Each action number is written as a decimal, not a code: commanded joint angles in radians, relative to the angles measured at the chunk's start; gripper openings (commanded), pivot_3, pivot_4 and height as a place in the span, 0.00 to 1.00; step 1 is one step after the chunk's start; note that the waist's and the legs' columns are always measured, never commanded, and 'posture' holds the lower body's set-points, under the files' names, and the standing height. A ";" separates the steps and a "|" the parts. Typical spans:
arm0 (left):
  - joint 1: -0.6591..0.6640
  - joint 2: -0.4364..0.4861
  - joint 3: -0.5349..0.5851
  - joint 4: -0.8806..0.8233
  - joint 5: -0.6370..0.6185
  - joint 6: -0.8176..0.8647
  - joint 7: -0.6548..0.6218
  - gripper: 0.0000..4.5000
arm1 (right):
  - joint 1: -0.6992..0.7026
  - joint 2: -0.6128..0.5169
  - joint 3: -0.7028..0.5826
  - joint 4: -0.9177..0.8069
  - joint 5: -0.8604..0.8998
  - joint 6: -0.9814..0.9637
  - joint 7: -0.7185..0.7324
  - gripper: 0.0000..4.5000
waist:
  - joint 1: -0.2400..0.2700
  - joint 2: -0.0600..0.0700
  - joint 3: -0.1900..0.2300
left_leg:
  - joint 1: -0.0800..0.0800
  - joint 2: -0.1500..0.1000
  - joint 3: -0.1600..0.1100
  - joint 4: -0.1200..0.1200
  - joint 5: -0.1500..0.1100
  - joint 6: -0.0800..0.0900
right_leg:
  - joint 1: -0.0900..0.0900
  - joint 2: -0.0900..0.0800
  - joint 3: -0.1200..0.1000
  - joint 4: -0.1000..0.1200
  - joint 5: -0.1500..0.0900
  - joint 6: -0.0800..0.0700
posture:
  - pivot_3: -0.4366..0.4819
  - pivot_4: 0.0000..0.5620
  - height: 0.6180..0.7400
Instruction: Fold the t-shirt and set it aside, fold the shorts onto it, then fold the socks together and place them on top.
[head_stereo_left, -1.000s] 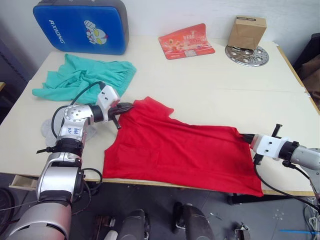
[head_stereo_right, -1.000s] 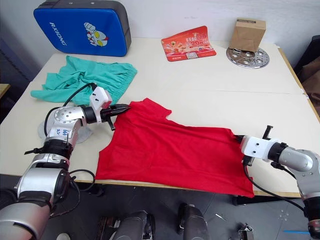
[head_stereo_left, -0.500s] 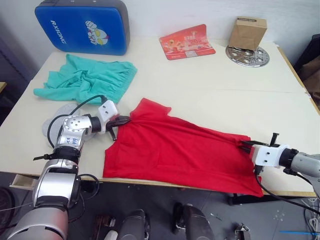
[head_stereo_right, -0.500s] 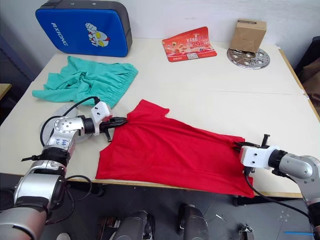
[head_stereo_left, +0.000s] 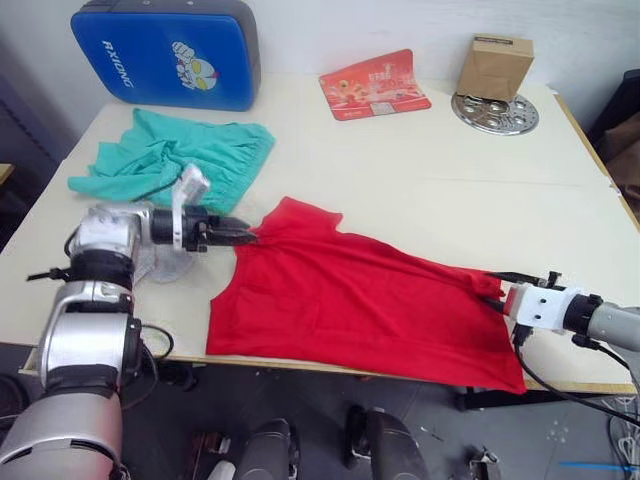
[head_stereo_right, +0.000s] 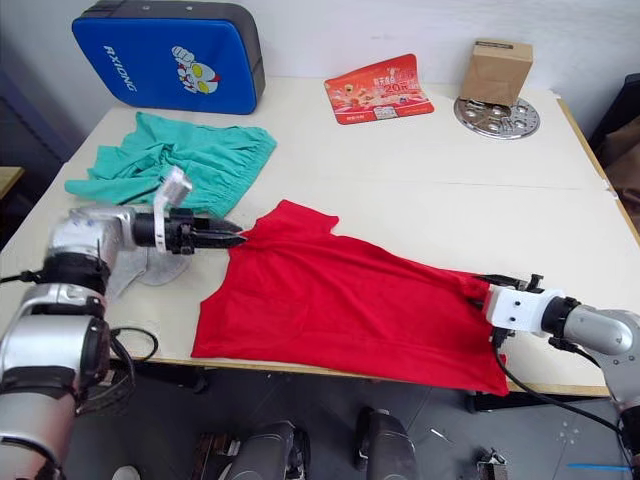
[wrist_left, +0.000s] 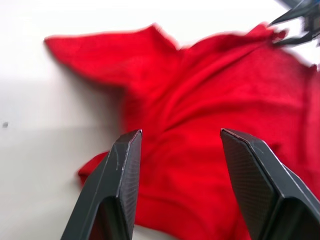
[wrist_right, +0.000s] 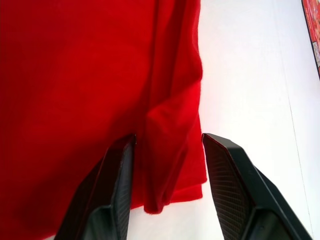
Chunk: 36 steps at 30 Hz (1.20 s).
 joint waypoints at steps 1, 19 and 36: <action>-0.107 -0.026 0.045 0.093 -0.011 0.015 0.102 0.58 | 0.009 -0.019 -0.013 -0.027 0.018 0.017 0.015 0.44 | 0.002 0.000 0.000 | -0.001 0.000 -0.001 0.000 0.000 0.000 | 0.000 -0.001 0.000 0.000 0.000 0.000 | 0.48 0.27 1.00; -0.261 -0.257 0.084 0.357 0.099 -0.193 0.631 0.58 | 0.053 -0.021 -0.048 -0.083 0.021 0.042 0.002 0.01 | 0.001 -0.001 0.001 | -0.001 -0.001 0.000 0.000 0.000 0.000 | -0.001 -0.003 0.000 0.000 0.000 0.000 | 0.48 0.27 1.00; -0.233 -0.379 0.052 0.395 0.223 -0.141 0.901 0.54 | 0.081 -0.004 -0.051 -0.165 0.031 0.115 -0.022 0.00 | 0.000 -0.001 0.001 | -0.001 -0.001 0.000 0.000 0.000 0.000 | -0.001 -0.001 0.000 0.000 0.000 0.000 | 0.48 0.27 1.00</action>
